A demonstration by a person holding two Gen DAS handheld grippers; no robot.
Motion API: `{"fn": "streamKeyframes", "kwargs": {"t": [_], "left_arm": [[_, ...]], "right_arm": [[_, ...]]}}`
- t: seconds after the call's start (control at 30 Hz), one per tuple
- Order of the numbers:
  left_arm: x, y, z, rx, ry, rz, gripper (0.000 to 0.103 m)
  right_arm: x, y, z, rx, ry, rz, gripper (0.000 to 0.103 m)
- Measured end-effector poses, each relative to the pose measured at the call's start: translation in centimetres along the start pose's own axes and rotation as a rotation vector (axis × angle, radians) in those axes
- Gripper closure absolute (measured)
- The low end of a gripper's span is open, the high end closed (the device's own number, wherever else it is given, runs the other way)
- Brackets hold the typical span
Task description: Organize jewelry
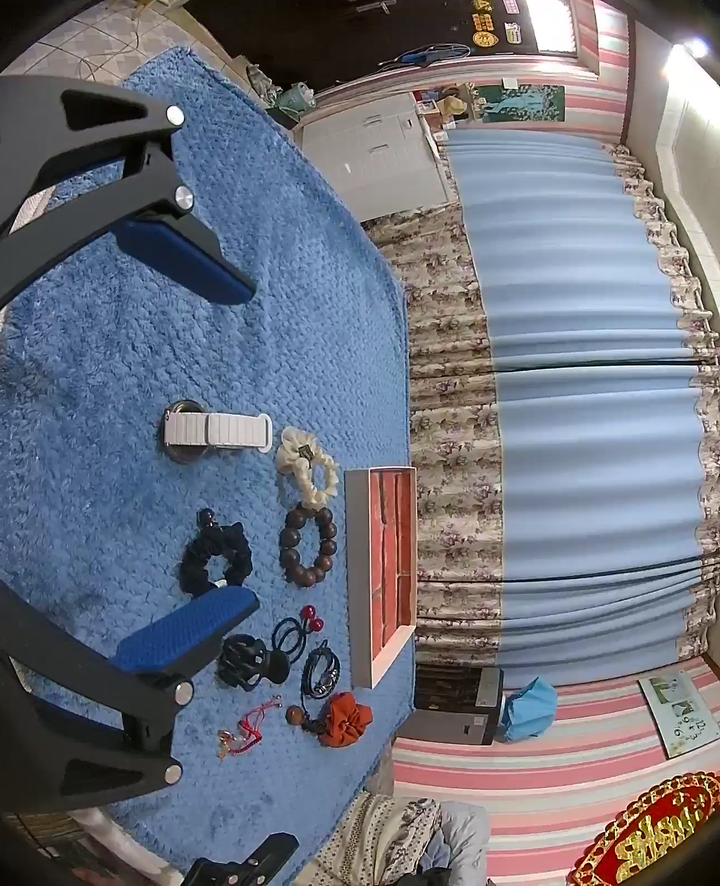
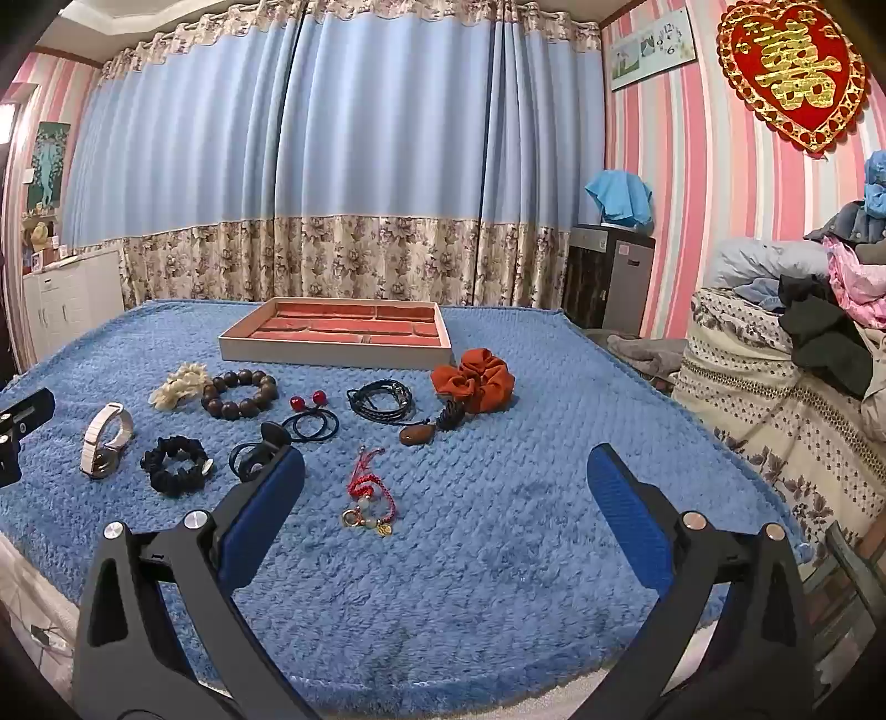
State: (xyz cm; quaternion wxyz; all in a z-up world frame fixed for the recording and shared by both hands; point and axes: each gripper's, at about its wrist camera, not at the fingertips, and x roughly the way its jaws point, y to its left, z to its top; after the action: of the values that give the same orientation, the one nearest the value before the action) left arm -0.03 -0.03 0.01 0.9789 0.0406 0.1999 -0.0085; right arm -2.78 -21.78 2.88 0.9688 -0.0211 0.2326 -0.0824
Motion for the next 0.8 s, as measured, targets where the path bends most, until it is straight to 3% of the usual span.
{"fn": "streamKeyframes", "kwargs": {"t": [0.43, 0.8], "left_arm": [[1.1, 1.1, 0.2, -0.017, 0.023, -0.009, 0.004], [-0.4, -0.2, 0.1, 0.006, 0.008, -0.016, 0.004]], "right_arm": [[-0.2, -0.3, -0.1, 0.010, 0.002, 0.000, 0.004], [-0.2, -0.4, -0.1, 0.012, 0.003, 0.001, 0.004]]}}
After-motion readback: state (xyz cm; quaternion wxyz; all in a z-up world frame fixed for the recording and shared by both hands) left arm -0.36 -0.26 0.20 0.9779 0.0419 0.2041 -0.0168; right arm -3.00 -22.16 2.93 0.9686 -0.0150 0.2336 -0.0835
